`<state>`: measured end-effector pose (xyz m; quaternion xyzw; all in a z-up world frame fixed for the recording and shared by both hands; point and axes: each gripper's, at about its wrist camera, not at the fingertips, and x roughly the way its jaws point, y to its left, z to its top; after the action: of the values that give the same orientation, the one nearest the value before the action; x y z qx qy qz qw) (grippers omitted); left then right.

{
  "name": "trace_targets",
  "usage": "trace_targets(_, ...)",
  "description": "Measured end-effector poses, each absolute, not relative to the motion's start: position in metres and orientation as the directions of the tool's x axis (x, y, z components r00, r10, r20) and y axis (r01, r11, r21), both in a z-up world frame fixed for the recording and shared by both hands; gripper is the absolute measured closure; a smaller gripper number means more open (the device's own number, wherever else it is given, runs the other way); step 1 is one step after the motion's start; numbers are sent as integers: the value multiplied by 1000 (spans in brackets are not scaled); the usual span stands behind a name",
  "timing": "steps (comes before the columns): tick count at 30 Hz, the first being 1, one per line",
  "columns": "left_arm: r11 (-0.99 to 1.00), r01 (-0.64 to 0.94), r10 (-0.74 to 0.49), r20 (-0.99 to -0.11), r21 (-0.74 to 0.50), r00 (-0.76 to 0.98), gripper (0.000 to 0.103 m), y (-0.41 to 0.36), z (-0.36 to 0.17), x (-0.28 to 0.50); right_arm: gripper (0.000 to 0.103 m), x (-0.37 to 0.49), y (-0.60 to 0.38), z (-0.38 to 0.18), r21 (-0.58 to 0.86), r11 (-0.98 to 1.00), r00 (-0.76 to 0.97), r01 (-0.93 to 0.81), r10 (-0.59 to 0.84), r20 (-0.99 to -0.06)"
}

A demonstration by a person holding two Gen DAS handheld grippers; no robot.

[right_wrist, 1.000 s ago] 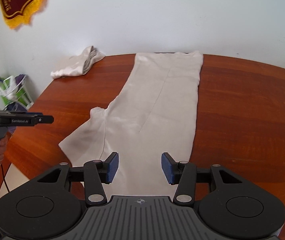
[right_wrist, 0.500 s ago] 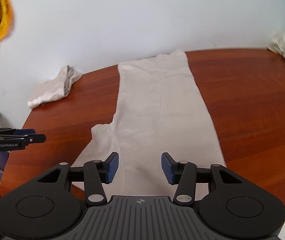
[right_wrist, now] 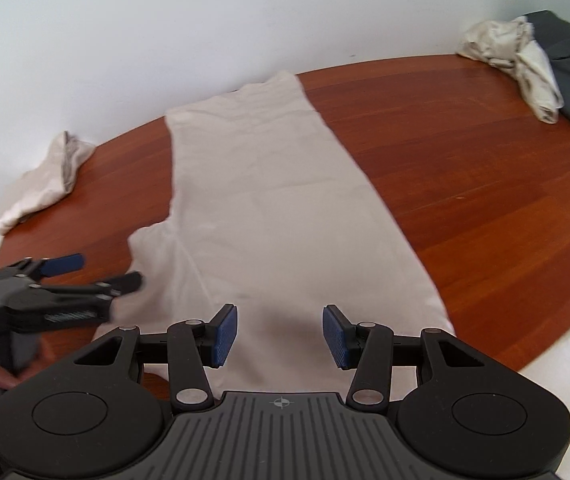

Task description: Fold clothes

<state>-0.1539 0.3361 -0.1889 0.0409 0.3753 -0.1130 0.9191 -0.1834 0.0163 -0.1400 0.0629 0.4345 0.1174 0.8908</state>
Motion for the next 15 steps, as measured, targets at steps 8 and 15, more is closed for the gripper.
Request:
trace_targets(8, 960, 281, -208, -699, -11, 684, 0, 306, -228, -118, 52, -193, 6, -138, 194, 976, 604, -96, 212, -768)
trace_targets(15, 957, 287, -233, -712, -45, 663, 0, 306, -248, -106, 52, -191, -5, -139, 224, 974, 596, -45, 206, -776)
